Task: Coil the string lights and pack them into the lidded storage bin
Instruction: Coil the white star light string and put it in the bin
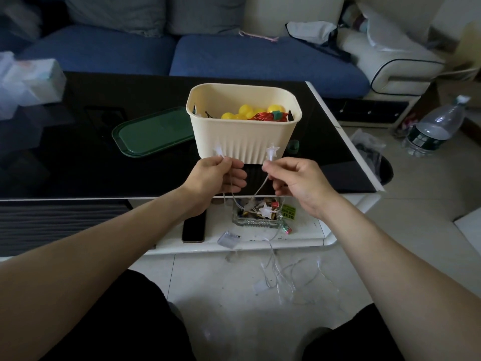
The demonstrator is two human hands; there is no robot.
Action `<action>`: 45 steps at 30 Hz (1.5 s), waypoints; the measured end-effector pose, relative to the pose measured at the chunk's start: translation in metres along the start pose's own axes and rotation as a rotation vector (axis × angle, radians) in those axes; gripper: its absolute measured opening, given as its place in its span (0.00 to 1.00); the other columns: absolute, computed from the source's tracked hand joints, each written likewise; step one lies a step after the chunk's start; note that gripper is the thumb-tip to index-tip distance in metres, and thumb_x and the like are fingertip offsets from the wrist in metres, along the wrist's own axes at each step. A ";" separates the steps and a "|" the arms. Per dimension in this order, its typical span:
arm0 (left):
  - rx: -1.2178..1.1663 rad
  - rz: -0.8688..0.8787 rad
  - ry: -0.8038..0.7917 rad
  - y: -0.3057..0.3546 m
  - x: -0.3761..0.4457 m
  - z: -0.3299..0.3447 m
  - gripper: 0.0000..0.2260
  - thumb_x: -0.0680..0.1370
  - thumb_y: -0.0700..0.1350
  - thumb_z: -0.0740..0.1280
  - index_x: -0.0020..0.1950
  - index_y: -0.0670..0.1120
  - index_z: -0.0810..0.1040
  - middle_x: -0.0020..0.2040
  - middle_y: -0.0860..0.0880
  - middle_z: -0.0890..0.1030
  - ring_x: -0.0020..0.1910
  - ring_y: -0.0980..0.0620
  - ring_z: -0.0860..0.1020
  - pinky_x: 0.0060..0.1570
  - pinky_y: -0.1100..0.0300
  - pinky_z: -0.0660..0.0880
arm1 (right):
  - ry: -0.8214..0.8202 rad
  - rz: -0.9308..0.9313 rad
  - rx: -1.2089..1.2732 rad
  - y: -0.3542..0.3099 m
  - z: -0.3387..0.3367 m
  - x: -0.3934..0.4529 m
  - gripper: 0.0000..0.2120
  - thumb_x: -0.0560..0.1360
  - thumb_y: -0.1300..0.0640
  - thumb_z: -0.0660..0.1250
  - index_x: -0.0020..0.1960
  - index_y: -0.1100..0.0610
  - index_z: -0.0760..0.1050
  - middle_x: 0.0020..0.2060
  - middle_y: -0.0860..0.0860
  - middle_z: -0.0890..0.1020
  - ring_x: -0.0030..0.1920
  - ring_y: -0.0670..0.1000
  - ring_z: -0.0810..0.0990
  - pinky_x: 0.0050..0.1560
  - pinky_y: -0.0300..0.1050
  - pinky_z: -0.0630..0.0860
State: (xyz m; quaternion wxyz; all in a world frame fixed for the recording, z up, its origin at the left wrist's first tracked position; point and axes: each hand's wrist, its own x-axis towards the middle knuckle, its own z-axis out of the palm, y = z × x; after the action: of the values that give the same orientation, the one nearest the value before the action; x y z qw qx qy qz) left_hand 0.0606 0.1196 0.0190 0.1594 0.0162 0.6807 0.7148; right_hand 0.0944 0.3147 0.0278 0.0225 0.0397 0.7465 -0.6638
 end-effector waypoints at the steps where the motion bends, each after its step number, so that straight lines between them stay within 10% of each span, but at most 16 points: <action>1: -0.001 -0.001 -0.017 0.001 -0.001 0.002 0.13 0.85 0.43 0.55 0.53 0.39 0.77 0.42 0.43 0.82 0.41 0.46 0.82 0.49 0.50 0.81 | 0.002 -0.017 -0.023 0.001 0.001 0.000 0.06 0.75 0.56 0.74 0.48 0.59 0.84 0.33 0.48 0.81 0.33 0.46 0.77 0.34 0.39 0.77; 15: 0.125 0.003 0.070 -0.002 0.000 -0.001 0.14 0.86 0.46 0.53 0.51 0.42 0.75 0.25 0.53 0.63 0.22 0.55 0.59 0.22 0.65 0.58 | 0.085 -0.026 0.155 -0.011 -0.014 -0.002 0.10 0.80 0.57 0.68 0.41 0.59 0.81 0.33 0.54 0.82 0.22 0.45 0.63 0.21 0.36 0.58; 32: 0.035 -0.032 -0.111 0.004 -0.010 0.018 0.15 0.86 0.42 0.53 0.49 0.39 0.77 0.39 0.44 0.83 0.40 0.46 0.81 0.43 0.55 0.81 | -0.044 -0.142 -0.225 0.008 0.011 -0.004 0.08 0.74 0.61 0.75 0.53 0.58 0.85 0.44 0.50 0.87 0.46 0.46 0.86 0.50 0.42 0.81; 37: 0.093 -0.047 -0.161 0.001 -0.010 0.023 0.18 0.86 0.43 0.54 0.57 0.29 0.76 0.47 0.32 0.82 0.47 0.36 0.81 0.53 0.42 0.76 | 0.084 -0.159 -0.190 0.006 0.020 -0.003 0.09 0.66 0.62 0.81 0.42 0.54 0.83 0.35 0.50 0.85 0.34 0.44 0.84 0.37 0.37 0.80; 45: 0.034 -0.057 -0.180 0.004 -0.011 0.021 0.19 0.86 0.44 0.53 0.46 0.37 0.79 0.36 0.44 0.82 0.34 0.45 0.78 0.38 0.55 0.77 | 0.148 -0.246 -0.202 0.009 0.031 -0.006 0.03 0.73 0.58 0.77 0.46 0.56 0.86 0.37 0.49 0.87 0.38 0.48 0.86 0.43 0.46 0.84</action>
State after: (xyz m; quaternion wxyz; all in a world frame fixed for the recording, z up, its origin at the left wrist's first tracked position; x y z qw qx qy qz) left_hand 0.0754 0.1372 0.0268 0.2400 0.0636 0.6760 0.6938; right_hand 0.1007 0.2846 0.0155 -0.1100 -0.0056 0.8083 -0.5784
